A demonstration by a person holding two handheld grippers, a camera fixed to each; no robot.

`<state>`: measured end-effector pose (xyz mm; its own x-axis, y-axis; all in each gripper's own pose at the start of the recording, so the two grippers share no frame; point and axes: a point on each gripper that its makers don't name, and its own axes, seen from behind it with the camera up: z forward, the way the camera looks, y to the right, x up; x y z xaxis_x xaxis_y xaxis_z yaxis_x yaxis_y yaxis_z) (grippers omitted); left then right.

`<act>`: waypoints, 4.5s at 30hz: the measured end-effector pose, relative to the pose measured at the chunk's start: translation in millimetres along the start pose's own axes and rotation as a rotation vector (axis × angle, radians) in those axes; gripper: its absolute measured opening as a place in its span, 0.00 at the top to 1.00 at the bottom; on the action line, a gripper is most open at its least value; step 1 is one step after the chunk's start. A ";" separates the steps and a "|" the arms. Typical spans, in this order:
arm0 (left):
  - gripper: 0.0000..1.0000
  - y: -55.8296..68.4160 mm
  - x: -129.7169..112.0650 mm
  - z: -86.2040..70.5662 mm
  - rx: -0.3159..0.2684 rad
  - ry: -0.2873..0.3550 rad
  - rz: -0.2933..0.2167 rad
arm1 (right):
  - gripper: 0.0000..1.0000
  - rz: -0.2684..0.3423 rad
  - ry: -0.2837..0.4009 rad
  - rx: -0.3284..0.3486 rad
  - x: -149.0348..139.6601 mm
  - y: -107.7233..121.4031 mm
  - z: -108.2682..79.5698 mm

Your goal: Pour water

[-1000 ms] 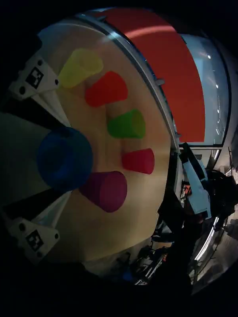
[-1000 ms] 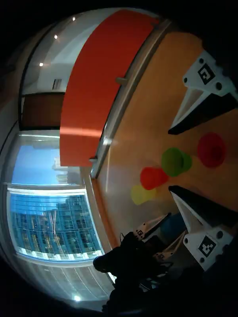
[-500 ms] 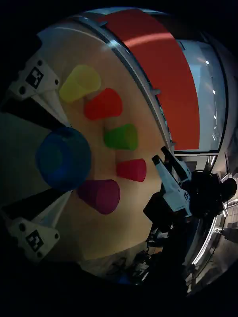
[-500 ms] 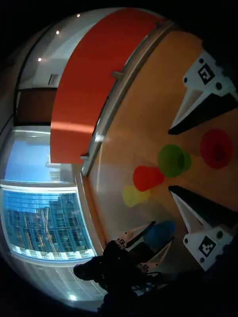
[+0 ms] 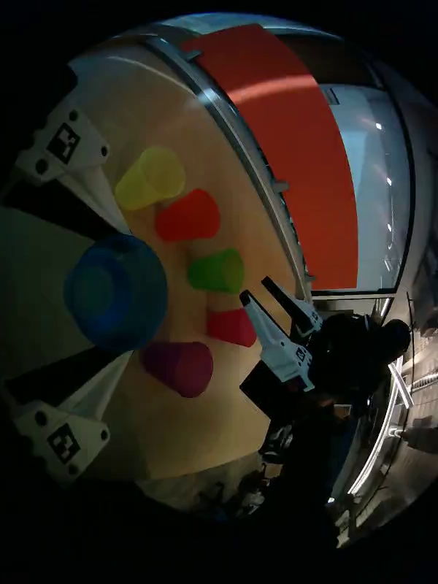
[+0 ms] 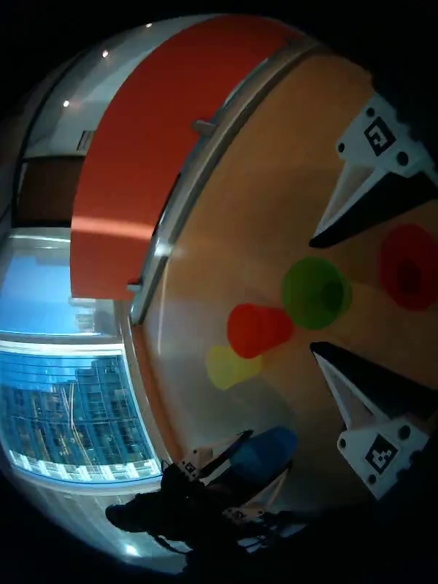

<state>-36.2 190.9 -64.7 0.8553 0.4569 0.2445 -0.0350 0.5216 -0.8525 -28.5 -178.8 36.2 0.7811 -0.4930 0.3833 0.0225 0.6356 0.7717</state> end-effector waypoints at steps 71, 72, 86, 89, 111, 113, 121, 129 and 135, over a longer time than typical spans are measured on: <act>0.13 -4.3 43.8 -50.5 0.104 0.155 -0.027 | 0.09 0.030 0.308 -0.038 77.7 -49.2 -46.7; 0.13 -3.3 45.9 -51.7 0.107 0.160 -0.026 | 0.09 0.031 0.324 -0.039 81.0 -50.8 -50.6; 0.13 5.7 68.4 -63.3 0.125 0.230 -0.024 | 0.09 0.047 0.496 -0.055 104.3 -59.7 -86.7; 0.13 6.2 73.0 -65.9 0.129 0.247 -0.027 | 0.09 0.043 0.516 -0.059 108.1 -60.6 -93.0; 0.12 0.9 104.0 -79.8 0.133 0.360 -0.078 | 0.09 -0.037 0.555 -0.054 117.3 -77.6 -113.5; 0.12 -1.8 107.7 -82.1 0.140 0.370 -0.077 | 0.09 -0.046 0.556 -0.053 117.3 -79.8 -114.2; 0.12 -10.8 121.7 -92.4 0.160 0.403 -0.067 | 0.10 -0.063 0.560 -0.043 117.5 -87.4 -115.7; 0.12 -16.2 131.6 -97.4 0.181 0.408 -0.026 | 0.10 -0.074 0.560 -0.025 116.7 -94.3 -116.1; 0.12 -19.9 137.5 -99.8 0.205 0.403 0.022 | 0.10 -0.095 0.555 -0.006 112.9 -102.6 -114.7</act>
<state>133.7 171.4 -60.2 0.9848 0.1738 -0.0065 -0.1223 0.6657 -0.7361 128.9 -231.5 -57.9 0.9865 -0.1629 -0.0137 0.1112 0.6077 0.7863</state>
